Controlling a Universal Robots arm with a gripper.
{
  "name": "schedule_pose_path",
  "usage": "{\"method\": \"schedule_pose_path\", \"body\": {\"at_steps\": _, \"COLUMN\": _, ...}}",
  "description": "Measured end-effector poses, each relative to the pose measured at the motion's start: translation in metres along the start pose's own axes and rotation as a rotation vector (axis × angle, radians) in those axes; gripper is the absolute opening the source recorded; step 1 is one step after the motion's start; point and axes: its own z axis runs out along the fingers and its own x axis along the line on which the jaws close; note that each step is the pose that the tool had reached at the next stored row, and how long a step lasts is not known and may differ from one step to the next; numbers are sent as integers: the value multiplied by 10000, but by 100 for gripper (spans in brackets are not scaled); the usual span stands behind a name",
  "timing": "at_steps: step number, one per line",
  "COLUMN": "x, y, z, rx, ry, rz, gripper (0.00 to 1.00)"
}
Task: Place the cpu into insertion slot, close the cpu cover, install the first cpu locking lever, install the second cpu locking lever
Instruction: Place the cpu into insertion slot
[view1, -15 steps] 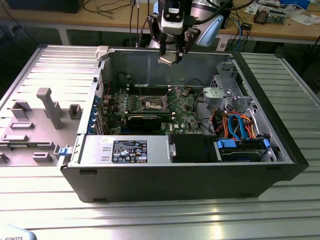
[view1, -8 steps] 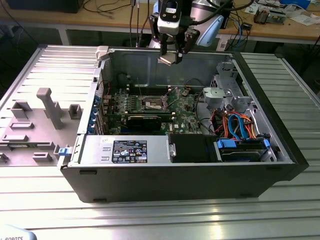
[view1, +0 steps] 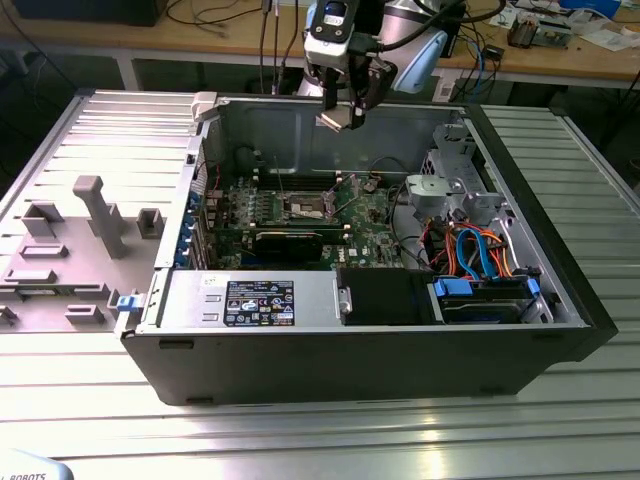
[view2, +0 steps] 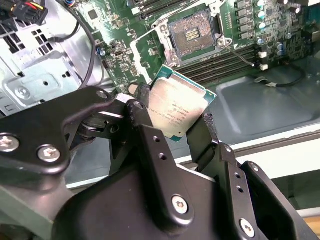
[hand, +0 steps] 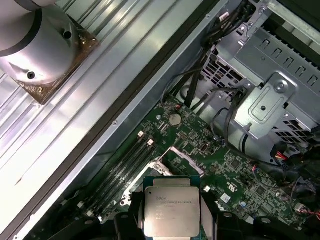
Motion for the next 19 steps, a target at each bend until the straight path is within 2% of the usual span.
{"method": "schedule_pose_path", "body": {"at_steps": 13, "x": 0, "y": 0, "z": 1, "rx": -2, "ry": -5, "rz": 60, "gripper": 54}}
{"method": "schedule_pose_path", "body": {"at_steps": 14, "x": 0, "y": 0, "z": 2, "rx": -3, "ry": -10, "rz": 111, "gripper": 54}}
{"method": "schedule_pose_path", "body": {"at_steps": 19, "x": 0, "y": -1, "z": 15, "rx": -16, "ry": -75, "rz": 868, "gripper": 54}}
